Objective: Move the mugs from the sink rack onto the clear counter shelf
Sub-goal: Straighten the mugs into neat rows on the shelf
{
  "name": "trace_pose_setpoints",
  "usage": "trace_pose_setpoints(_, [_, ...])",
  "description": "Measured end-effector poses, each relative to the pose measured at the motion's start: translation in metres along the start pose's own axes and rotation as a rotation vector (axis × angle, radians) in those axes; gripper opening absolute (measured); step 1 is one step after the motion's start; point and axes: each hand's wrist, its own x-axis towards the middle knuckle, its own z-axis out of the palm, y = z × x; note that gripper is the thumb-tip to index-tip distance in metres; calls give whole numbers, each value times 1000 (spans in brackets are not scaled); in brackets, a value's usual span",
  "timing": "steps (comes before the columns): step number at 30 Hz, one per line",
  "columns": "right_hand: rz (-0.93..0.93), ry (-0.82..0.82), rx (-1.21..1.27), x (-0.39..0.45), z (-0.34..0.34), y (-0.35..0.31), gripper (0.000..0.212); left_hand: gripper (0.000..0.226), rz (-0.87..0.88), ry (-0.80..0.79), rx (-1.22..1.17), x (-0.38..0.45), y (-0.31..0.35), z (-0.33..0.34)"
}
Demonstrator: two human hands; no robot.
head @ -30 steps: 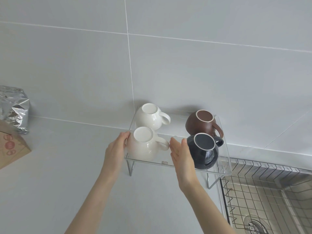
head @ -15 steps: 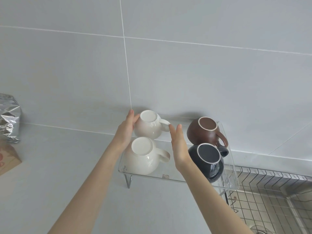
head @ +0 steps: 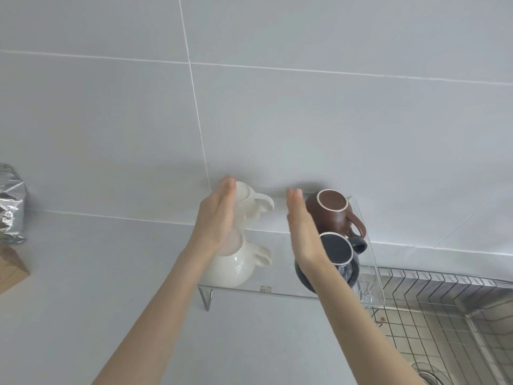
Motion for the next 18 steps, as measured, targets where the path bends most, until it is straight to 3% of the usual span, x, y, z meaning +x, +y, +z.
trace_pose_setpoints(3, [-148,139,-140,-16,-41,-8,21,47,-34,-215,-173,-5,11,31])
trace_pose_setpoints(7, [-66,331,16,-36,-97,-3,51,59,-173,-461,-263,2,19,74])
trace_pose_setpoints(11, [89,313,-48,-47,-113,12,57,61,-239,-475,-210,13,12,108])
trace_pose_setpoints(18, [123,193,-86,-40,-108,22,62,60,-234,-455,-263,10,9,123])
